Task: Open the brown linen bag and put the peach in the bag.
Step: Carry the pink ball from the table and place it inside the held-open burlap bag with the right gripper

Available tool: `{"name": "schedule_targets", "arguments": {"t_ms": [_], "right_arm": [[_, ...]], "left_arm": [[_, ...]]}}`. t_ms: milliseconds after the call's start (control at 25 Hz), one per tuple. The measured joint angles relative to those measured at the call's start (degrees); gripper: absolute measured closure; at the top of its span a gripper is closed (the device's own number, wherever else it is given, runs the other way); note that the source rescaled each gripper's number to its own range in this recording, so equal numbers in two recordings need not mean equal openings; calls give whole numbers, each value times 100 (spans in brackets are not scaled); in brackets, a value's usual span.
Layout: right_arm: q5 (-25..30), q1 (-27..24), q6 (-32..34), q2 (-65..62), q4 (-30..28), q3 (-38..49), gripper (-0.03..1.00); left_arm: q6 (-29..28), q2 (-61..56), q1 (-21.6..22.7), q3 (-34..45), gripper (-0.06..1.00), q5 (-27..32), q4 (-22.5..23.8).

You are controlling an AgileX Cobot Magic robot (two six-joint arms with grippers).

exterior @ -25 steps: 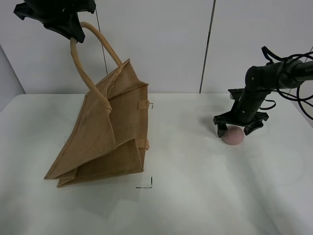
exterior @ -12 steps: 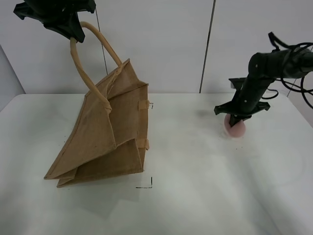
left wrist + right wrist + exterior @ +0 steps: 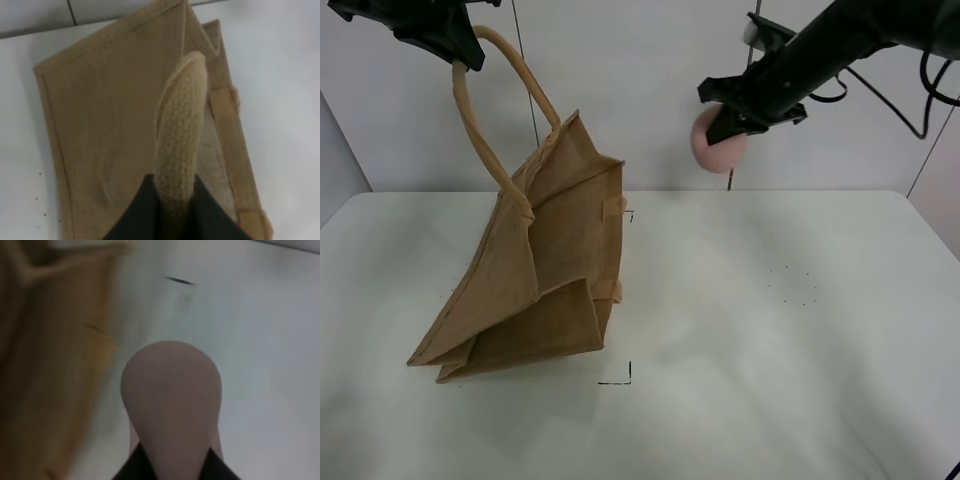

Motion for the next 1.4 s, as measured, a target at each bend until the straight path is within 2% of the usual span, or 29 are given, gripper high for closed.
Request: {"name": "schedule_targets", "arguments": {"t_ms": [240, 400, 640, 840, 880, 960, 1040, 1080, 1120, 1160, 1240, 1400], "right_arm": [[-442, 1126, -436, 451, 246, -18, 97], [-896, 1646, -925, 956, 504, -18, 97], [-1624, 2022, -2074, 1605, 1403, -18, 97], [-2113, 2169, -2535, 1914, 1651, -18, 96], [-2184, 2169, -2570, 1924, 1665, -18, 92], [-2279, 2169, -2625, 1928, 1685, -18, 72], [-2304, 2169, -2649, 1928, 1691, -18, 34], [-2299, 2169, -2649, 1928, 1686, -18, 19], [-2299, 2169, -2644, 1928, 1666, -18, 11], [-2299, 2169, -2589, 1923, 1647, -18, 5], [-2237, 2169, -2398, 1875, 1485, -18, 0], [-1645, 2116, -1568, 1651, 607, -93, -3]], "left_arm": [[4, -6, 0, 0, 94, 0, 6], [4, -6, 0, 0, 94, 0, 6], [4, -6, 0, 0, 94, 0, 6], [4, -6, 0, 0, 94, 0, 6], [4, -6, 0, 0, 94, 0, 6], [4, -6, 0, 0, 94, 0, 6], [4, -6, 0, 0, 94, 0, 6], [4, -6, 0, 0, 94, 0, 6], [4, -6, 0, 0, 94, 0, 6], [4, -6, 0, 0, 94, 0, 6], [4, -6, 0, 0, 94, 0, 6], [4, -6, 0, 0, 94, 0, -2]]}}
